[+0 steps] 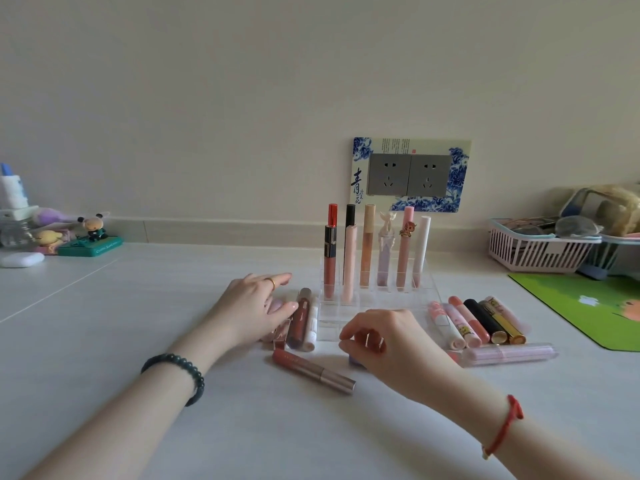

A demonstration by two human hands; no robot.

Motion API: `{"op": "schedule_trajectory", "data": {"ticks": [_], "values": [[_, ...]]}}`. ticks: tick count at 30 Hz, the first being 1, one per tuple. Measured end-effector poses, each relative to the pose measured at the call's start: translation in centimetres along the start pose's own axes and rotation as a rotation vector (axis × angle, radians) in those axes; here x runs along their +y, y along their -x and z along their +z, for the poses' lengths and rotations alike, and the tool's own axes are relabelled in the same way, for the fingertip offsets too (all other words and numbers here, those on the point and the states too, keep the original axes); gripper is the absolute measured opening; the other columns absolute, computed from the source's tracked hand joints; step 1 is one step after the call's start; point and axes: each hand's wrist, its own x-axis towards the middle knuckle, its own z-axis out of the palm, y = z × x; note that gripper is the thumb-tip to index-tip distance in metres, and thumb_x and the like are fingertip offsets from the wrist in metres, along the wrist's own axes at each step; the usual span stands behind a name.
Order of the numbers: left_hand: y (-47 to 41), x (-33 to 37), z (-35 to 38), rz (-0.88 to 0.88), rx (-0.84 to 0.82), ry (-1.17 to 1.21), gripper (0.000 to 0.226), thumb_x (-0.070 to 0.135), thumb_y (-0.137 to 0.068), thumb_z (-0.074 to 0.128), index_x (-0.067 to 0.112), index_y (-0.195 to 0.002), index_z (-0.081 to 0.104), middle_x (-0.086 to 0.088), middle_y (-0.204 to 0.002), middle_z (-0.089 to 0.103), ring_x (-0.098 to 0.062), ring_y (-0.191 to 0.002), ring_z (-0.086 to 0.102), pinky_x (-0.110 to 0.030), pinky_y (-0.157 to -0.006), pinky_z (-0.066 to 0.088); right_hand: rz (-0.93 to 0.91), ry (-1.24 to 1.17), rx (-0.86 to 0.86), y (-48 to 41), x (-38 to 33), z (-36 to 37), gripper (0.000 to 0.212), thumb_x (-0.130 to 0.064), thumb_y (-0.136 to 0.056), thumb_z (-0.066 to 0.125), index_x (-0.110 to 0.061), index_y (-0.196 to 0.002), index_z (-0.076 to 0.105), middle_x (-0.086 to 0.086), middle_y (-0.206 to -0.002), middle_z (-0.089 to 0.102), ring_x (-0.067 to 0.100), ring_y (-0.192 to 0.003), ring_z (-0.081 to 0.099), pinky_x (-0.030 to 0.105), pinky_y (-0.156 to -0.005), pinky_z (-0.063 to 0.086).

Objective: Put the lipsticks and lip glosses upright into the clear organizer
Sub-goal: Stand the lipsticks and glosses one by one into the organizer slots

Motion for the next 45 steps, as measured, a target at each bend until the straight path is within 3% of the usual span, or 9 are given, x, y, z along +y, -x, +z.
{"op": "schedule_trajectory", "data": {"ticks": [4, 10, 14, 24, 31, 34, 38, 41, 45], "values": [[-1.8, -0.3, 0.1, -0.153, -0.148, 0.038, 0.047, 0.040, -0.091, 0.043, 0.022, -0.134, 0.041, 0.005, -0.134, 0.051, -0.015, -0.119, 0.049, -0.029, -0.103, 0.033, -0.009, -0.019, 0.003, -0.1, -0.2, 0.1, 0.015, -0.026, -0.086, 0.055, -0.020, -0.093, 0.067, -0.017, -0.070, 0.053, 0.001, -0.058, 0.050, 0.004, -0.060, 0.040], [-4.7, 1.2, 0.4, -0.257, -0.176, -0.071, 0.037, 0.048, -0.084, 0.051, 0.018, -0.100, 0.065, 0.003, -0.103, 0.066, -0.017, -0.094, 0.057, -0.031, -0.089, 0.043, -0.001, -0.037, 0.013, -0.1, 0.0, 0.2, 0.014, -0.028, -0.085, 0.055, -0.022, -0.088, 0.067, -0.016, -0.065, 0.054, 0.003, -0.060, 0.052, 0.009, -0.062, 0.042], [-6.0, 1.6, 0.6, -0.337, -0.253, -0.073, 0.034, 0.040, -0.084, 0.051, 0.012, -0.101, 0.063, -0.003, -0.097, 0.066, -0.021, -0.087, 0.059, -0.029, -0.074, 0.042, 0.015, -0.042, 0.018, -0.1, 0.2, 0.0, 0.014, -0.029, -0.085, 0.055, -0.022, -0.089, 0.067, -0.016, -0.064, 0.054, 0.004, -0.061, 0.052, 0.010, -0.062, 0.042], [-6.4, 1.3, 0.5, -0.381, -0.315, -0.033, 0.043, 0.046, -0.076, 0.057, 0.010, -0.099, 0.063, -0.004, -0.094, 0.068, -0.020, -0.088, 0.062, -0.034, -0.083, 0.047, 0.010, -0.049, 0.021, 0.0, 0.1, -0.4, 0.016, -0.029, -0.087, 0.054, -0.022, -0.094, 0.067, -0.010, -0.075, 0.060, 0.005, -0.061, 0.054, 0.011, -0.065, 0.045], [-6.2, 1.6, 0.0, -0.401, -0.247, -0.021, 0.033, 0.043, -0.073, 0.063, 0.010, -0.079, 0.060, 0.001, -0.067, 0.056, -0.018, -0.065, 0.052, -0.028, -0.062, 0.040, 0.022, -0.083, 0.038, 0.1, 0.3, -0.7, 0.013, -0.024, -0.086, 0.056, -0.019, -0.090, 0.067, -0.017, -0.058, 0.054, -0.009, -0.063, 0.055, 0.004, -0.060, 0.042], [-6.1, 1.5, -1.3, -0.384, -0.171, 0.043, 0.022, 0.033, -0.075, 0.062, 0.011, -0.076, 0.063, 0.000, -0.077, 0.062, -0.019, -0.069, 0.058, -0.030, -0.068, 0.050, 0.017, -0.068, 0.054, 0.0, 0.6, -0.7, 0.014, -0.024, -0.086, 0.056, -0.020, -0.091, 0.068, -0.022, -0.062, 0.050, -0.013, -0.067, 0.053, 0.002, -0.059, 0.040], [-5.1, 2.2, -4.1, -0.333, -0.026, 0.170, 0.011, 0.027, -0.075, 0.063, 0.019, -0.082, 0.066, 0.002, -0.075, 0.069, -0.014, -0.056, 0.055, -0.022, -0.051, 0.042, 0.029, -0.073, 0.074, -0.1, 0.9, -0.8, 0.012, -0.023, -0.085, 0.058, -0.020, -0.090, 0.068, -0.020, -0.063, 0.053, -0.008, -0.069, 0.054, 0.006, -0.060, 0.043], [-4.0, 2.6, -5.8, -0.260, 0.095, 0.317, 0.005, 0.023, -0.077, 0.064, 0.023, -0.082, 0.064, 0.002, -0.068, 0.071, -0.014, -0.068, 0.067, -0.023, -0.062, 0.048, 0.055, -0.105, 0.087, -0.2, 0.8, -1.0, 0.012, -0.023, -0.084, 0.060, -0.022, -0.094, 0.066, -0.016, -0.065, 0.056, -0.002, -0.067, 0.057, 0.009, -0.061, 0.046], [-2.5, 3.7, -7.2, -0.152, 0.201, 0.605, 0.008, 0.014, -0.080, 0.064, 0.021, -0.085, 0.067, 0.000, -0.072, 0.069, -0.004, -0.058, 0.067, -0.011, -0.067, 0.051, 0.048, -0.212, 0.090, -0.6, 0.6, -1.6, 0.020, -0.024, -0.081, 0.063, -0.028, -0.101, 0.060, -0.011, -0.083, 0.062, 0.006, -0.076, 0.061, 0.017, -0.073, 0.052]]}}
